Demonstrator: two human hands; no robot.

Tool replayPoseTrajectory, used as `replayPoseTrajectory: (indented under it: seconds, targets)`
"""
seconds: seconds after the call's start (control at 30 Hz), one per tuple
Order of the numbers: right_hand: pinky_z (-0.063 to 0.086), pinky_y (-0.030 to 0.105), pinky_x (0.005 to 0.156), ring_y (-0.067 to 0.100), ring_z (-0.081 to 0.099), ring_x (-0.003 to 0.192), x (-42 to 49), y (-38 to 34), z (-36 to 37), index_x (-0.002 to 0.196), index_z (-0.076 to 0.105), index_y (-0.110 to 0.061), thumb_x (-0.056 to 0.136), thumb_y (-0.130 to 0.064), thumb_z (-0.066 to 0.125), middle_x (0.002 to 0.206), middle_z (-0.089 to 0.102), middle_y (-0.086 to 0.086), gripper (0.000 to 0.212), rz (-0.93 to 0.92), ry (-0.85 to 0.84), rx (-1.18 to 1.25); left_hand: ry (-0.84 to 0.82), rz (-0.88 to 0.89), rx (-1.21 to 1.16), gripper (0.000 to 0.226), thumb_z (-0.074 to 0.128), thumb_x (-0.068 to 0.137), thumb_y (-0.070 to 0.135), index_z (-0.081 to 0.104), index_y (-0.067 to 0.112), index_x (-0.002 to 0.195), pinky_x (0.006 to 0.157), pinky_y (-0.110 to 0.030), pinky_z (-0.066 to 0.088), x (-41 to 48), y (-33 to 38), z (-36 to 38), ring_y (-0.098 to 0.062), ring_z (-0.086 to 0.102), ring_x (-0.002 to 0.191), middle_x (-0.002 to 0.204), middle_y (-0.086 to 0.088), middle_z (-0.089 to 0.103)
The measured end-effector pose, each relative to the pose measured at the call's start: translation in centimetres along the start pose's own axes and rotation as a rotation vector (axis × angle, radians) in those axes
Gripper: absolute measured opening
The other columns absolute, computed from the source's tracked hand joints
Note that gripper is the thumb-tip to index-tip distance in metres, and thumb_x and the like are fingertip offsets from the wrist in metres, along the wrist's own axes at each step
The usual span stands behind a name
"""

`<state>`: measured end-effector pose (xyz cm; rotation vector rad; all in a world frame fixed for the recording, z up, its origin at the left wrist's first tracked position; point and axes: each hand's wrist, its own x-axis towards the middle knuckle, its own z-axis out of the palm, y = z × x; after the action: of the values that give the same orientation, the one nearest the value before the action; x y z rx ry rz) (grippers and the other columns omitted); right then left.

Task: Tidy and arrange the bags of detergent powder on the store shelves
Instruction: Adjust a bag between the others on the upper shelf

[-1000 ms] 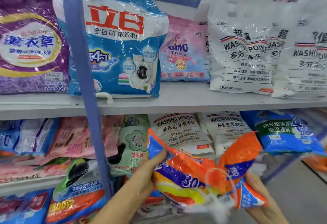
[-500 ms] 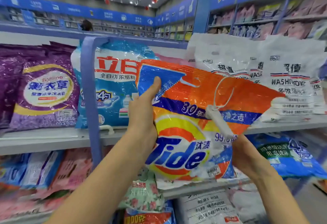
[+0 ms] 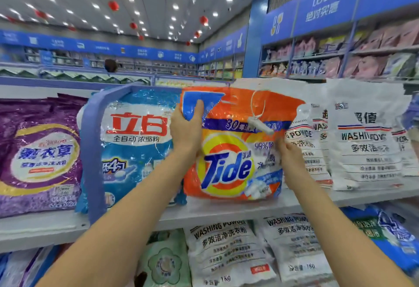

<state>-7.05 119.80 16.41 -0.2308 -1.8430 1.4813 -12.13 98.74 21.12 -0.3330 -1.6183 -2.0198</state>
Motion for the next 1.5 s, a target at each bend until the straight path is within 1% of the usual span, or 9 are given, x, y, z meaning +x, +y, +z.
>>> replayPoseTrajectory:
  seconds: [0.1, 0.23, 0.4, 0.57, 0.7, 0.9, 1.03, 1.37, 1.5]
  targets:
    - [0.044, 0.013, 0.054, 0.020, 0.056, 0.071, 0.1, 2.3, -0.1, 0.093, 0.062, -0.004, 0.100, -0.019, 0.039, 0.076, 0.060, 0.002, 0.028, 0.104, 0.030, 0.187, -0.041, 0.141, 0.278, 0.036, 0.059, 0.089, 0.042, 0.052, 0.012, 0.068, 0.056, -0.032, 0.031, 0.7, -3.1, -0.3, -0.022, 0.047, 0.058, 0.059, 0.001, 0.049]
    - [0.044, 0.026, 0.077, 0.012, 0.059, 0.094, 2.2, 1.2, -0.1, 0.109, 0.057, -0.020, 0.093, -0.043, 0.048, 0.102, 0.064, -0.003, 0.030, 0.101, -0.090, 0.402, -0.075, 0.108, 0.178, 0.030, 0.060, 0.090, 0.033, 0.060, 0.008, 0.074, 0.059, -0.042, 0.044, 1.1, -3.0, -0.3, -0.025, 0.058, 0.066, 0.075, -0.018, 0.064]
    - [0.048, 0.030, 0.064, 0.016, 0.060, 0.072, 4.3, -1.2, 0.4, 0.092, 0.063, -0.012, 0.089, -0.018, 0.061, 0.082, 0.065, 0.002, 0.007, 0.096, -0.021, 0.286, -0.075, 0.097, 0.044, 0.030, 0.062, 0.090, 0.021, 0.057, 0.013, 0.062, 0.051, -0.028, 0.049, 0.5, -1.6, 0.0, -0.008, 0.058, 0.054, 0.061, -0.006, 0.062]
    - [0.052, 0.024, 0.058, 0.010, 0.065, 0.066, 4.9, -2.4, -1.2, 0.085, 0.065, -0.016, 0.087, -0.015, 0.064, 0.077, 0.068, -0.002, 0.002, -0.005, 0.042, 0.297, 0.037, 0.126, 0.000, 0.050, 0.063, 0.088, 0.036, 0.044, 0.005, 0.055, 0.049, -0.053, 0.045, 2.9, -2.3, -0.9, -0.032, 0.048, 0.055, 0.060, -0.029, 0.052]
    - [0.054, 0.030, 0.071, 0.016, 0.063, 0.073, 4.8, -1.9, -2.2, 0.085, 0.066, -0.015, 0.088, -0.014, 0.062, 0.080, 0.067, 0.001, 0.005, -0.081, -0.007, 0.194, 0.036, 0.141, 0.057, 0.051, 0.060, 0.090, 0.036, 0.037, 0.012, 0.052, 0.049, -0.042, 0.042, 3.0, -2.9, -0.6, -0.036, 0.042, 0.051, 0.053, -0.020, 0.046]
    - [0.054, 0.028, 0.064, 0.007, 0.065, 0.062, 5.0, -2.3, -3.8, 0.080, 0.064, -0.012, 0.092, -0.017, 0.056, 0.076, 0.068, 0.002, 0.015, -0.096, -0.084, 0.144, 0.118, 0.453, 0.158, 0.053, 0.056, 0.093, 0.032, 0.029, 0.021, 0.050, 0.044, -0.030, 0.026, 2.5, -2.7, -0.1, -0.007, 0.027, 0.044, 0.045, 0.003, 0.031]
    - [0.052, 0.028, 0.059, 0.009, 0.064, 0.059, 5.3, -2.0, -3.9, 0.077, 0.063, -0.010, 0.092, -0.020, 0.056, 0.064, 0.069, -0.005, 0.020, -0.081, -0.075, 0.111, 0.080, 0.820, 0.332, 0.047, 0.045, 0.096, 0.040, 0.029, 0.018, 0.057, 0.044, -0.020, 0.012, 2.5, -2.6, -0.2, -0.009, 0.020, 0.043, 0.047, 0.004, 0.024]
    - [0.044, 0.024, 0.059, 0.008, 0.055, 0.061, 4.3, -1.8, -3.5, 0.074, 0.060, -0.016, 0.097, -0.023, 0.049, 0.071, 0.059, 0.001, 0.027, -0.066, 0.059, 0.073, 0.138, 0.540, 0.562, 0.054, 0.048, 0.096, 0.035, 0.021, 0.024, 0.051, 0.043, -0.028, 0.012, 3.2, -4.1, -0.3, -0.012, 0.022, 0.042, 0.045, 0.009, 0.024]
    - [0.050, 0.026, 0.063, 0.013, 0.066, 0.067, 1.4, 0.4, -4.0, 0.091, 0.058, -0.016, 0.073, -0.057, 0.062, 0.072, 0.066, 0.002, 0.045, 0.177, -0.299, 0.255, 0.084, 0.423, 0.386, 0.056, 0.049, 0.096, 0.036, 0.027, 0.018, 0.048, 0.048, -0.032, 0.018, 3.3, -3.7, 0.1, -0.015, 0.025, 0.045, 0.045, -0.001, 0.031]
